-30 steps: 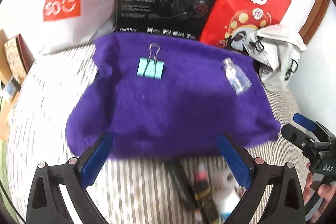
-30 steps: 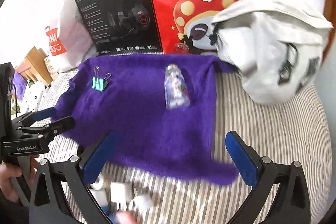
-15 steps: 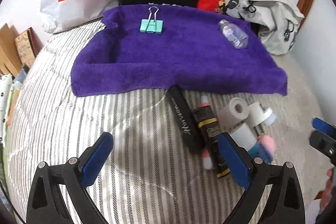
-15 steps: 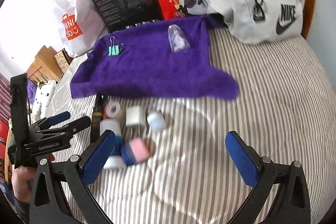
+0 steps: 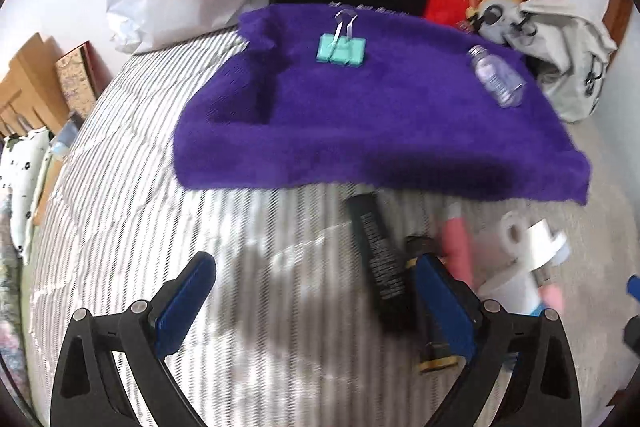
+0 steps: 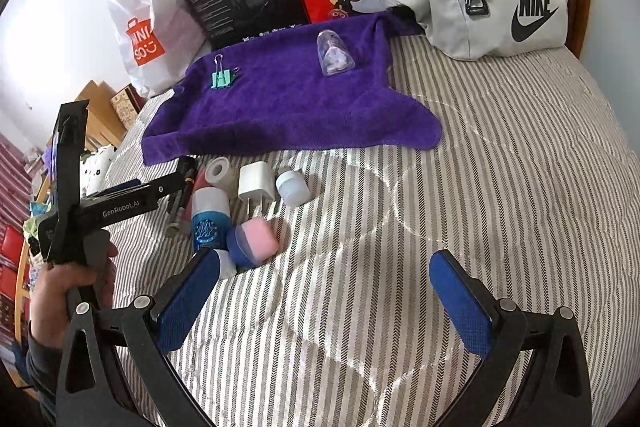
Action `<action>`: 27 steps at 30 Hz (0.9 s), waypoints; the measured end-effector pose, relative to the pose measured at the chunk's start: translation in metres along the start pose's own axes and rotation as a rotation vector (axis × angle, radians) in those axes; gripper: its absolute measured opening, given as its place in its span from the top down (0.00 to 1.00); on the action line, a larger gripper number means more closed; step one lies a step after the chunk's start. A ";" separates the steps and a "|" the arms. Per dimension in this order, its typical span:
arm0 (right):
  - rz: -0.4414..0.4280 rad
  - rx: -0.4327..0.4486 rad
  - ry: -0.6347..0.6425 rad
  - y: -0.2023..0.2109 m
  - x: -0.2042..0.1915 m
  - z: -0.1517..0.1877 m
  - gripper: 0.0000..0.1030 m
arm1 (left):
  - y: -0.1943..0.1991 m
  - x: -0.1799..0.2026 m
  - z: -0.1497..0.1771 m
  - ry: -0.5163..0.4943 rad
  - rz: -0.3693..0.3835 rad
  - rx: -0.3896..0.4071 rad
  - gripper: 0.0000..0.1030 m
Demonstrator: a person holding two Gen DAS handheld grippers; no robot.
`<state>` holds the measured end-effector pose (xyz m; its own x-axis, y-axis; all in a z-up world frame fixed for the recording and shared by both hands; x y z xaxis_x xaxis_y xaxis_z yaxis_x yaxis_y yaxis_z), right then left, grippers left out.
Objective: Organize rigid objects
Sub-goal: 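Move both open tools back toward the remaining items on the mattress, then grasp the black marker with left tool while right tool grasps the pink-capped jar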
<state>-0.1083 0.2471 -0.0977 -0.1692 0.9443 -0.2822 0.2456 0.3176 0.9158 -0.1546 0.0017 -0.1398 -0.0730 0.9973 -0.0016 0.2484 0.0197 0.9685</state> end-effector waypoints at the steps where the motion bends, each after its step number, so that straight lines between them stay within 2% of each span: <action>1: -0.001 0.000 0.002 0.000 0.000 0.000 0.00 | -0.001 -0.002 0.001 0.001 0.010 -0.002 0.03; 5: -0.007 -0.002 0.006 -0.002 -0.002 -0.001 0.00 | -0.007 -0.002 0.000 -0.003 0.036 -0.012 0.03; 11: -0.001 -0.026 0.016 -0.010 -0.004 0.000 0.00 | -0.014 0.011 -0.001 -0.030 -0.032 -0.003 0.05; 14: 0.001 -0.034 0.018 -0.013 -0.005 0.001 0.00 | -0.009 0.013 0.002 -0.030 -0.005 0.027 0.24; 16: -0.002 -0.035 0.020 -0.014 -0.006 0.001 0.00 | -0.005 0.013 0.004 -0.035 -0.006 0.040 0.48; 17: -0.004 -0.035 0.022 -0.014 -0.007 0.001 0.00 | -0.004 0.014 0.003 -0.038 0.000 0.041 0.53; 18: -0.006 -0.035 0.024 -0.014 -0.007 0.001 0.00 | -0.003 0.014 0.003 -0.040 0.005 0.043 0.63; 21: -0.006 -0.036 0.026 -0.016 -0.008 0.002 0.00 | -0.001 0.018 0.002 -0.066 0.023 0.053 0.80; 27: 0.007 -0.045 0.056 -0.024 -0.010 0.007 0.00 | 0.000 0.019 0.003 -0.073 0.045 0.073 0.80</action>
<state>-0.1055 0.2305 -0.1193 -0.2205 0.9400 -0.2601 0.2044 0.3053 0.9301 -0.1526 0.0204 -0.1406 0.0098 0.9997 0.0211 0.3202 -0.0231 0.9471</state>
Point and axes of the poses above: each gripper's, at about its wrist camera, not at the fingertips, and y roughly against the way its jaws point, x to its right, z to its underside, the point moved 6 cm from there along -y, roughly the way its jaws point, and after that the axes turned 15 degrees about -x, right-handed, at the moved point
